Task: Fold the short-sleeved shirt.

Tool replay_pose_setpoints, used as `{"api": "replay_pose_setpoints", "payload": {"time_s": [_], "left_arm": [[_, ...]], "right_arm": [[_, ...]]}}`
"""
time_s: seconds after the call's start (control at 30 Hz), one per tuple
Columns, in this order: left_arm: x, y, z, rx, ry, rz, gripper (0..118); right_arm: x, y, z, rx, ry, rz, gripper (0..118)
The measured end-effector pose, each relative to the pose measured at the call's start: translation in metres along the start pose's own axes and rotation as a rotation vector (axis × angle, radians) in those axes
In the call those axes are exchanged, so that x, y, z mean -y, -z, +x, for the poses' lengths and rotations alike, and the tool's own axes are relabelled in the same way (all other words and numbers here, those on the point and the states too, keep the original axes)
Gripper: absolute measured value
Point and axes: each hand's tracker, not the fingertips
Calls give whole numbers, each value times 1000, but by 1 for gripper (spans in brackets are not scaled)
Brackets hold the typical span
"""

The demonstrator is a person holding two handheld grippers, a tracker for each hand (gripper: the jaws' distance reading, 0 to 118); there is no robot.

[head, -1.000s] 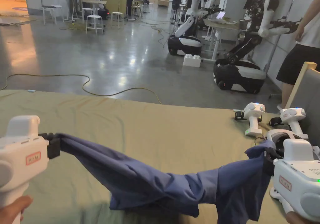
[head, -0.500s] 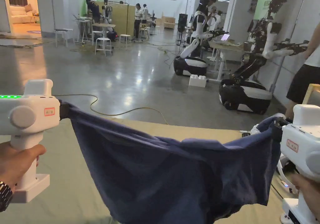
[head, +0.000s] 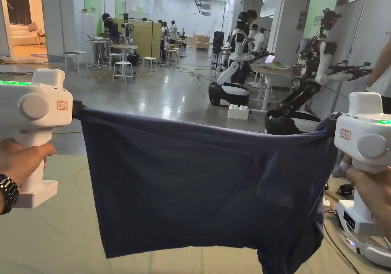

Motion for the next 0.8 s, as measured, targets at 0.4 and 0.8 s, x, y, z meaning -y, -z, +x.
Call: {"api": "replay_pose_setpoints", "payload": {"time_s": [0.4,0.8], "left_arm": [[134,-16,-10,27,-1,-107,4],[253,-114,-40,88,-136,-191,4]], "right_arm": [[107,-33,-1,-18,-16,-114,2],[190,-129,3,-22,-36,-215,2]]}}
